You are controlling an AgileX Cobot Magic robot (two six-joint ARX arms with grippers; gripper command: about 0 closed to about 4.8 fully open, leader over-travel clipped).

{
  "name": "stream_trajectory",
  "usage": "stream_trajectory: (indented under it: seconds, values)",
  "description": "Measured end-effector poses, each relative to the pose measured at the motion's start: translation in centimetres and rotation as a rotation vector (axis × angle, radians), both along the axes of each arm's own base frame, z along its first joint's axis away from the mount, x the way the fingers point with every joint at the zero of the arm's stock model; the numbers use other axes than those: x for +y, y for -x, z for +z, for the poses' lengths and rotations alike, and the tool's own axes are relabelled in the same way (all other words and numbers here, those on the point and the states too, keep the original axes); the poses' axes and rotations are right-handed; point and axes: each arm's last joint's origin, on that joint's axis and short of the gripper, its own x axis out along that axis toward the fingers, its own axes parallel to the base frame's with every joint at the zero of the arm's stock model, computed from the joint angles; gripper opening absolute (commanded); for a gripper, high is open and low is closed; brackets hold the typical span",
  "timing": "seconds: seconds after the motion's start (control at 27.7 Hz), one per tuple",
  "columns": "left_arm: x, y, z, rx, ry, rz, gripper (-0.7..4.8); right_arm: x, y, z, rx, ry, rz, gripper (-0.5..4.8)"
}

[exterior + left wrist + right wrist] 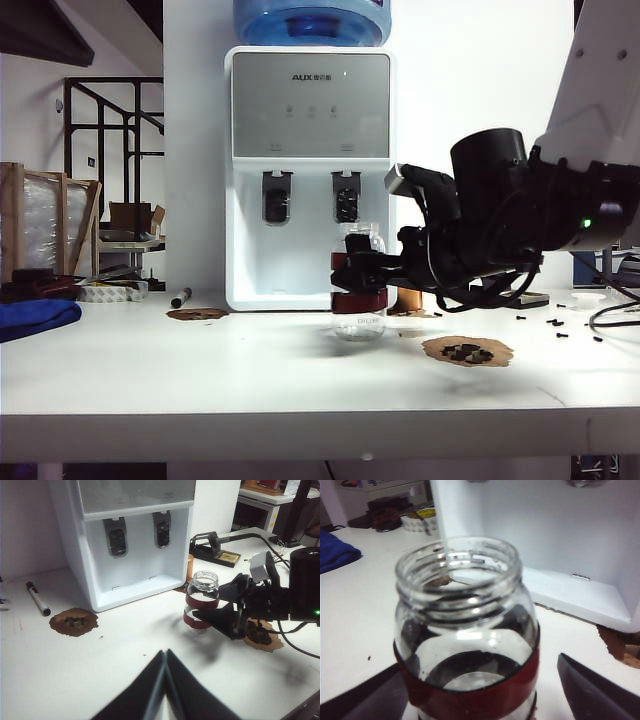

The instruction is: Pick up the water bottle with two loops of red belts, then reach the front water dispenser and gently press the gray-black baffle horizontally to get a little water.

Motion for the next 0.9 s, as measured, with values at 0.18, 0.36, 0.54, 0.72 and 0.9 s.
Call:
stream_trajectory:
  seconds: [0.18, 0.36, 0.54, 0.72, 0.9]
  values:
    - [0.0, 0.0, 0.0, 0.0, 0.0, 0.0, -0.04, 0.07, -0.19, -0.2, 0.011, 0.003, 0.004, 4.79]
    - [0.0, 0.01, -0.02, 0.003, -0.001, -0.001, -0.04, 0.28, -0.73, -0.35, 0.02, 0.004, 0.012, 4.79]
    - [0.0, 0.01, -0.02, 0.003, -0.001, -0.001, -0.04, 0.31, -0.84, -0.21, 0.013, 0.002, 0.011, 3.95]
    - [0.0, 0.01, -0.02, 0.003, -0.001, -0.002, -0.04, 0.38, -0.81, -0.15, 0.009, -0.004, 0.036, 1.81]
    - [0.0, 0.02, -0.03, 0.003, -0.001, -0.001, -0.04, 0.39, -0.8, -0.16, 0.01, -0.005, 0.041, 1.44]
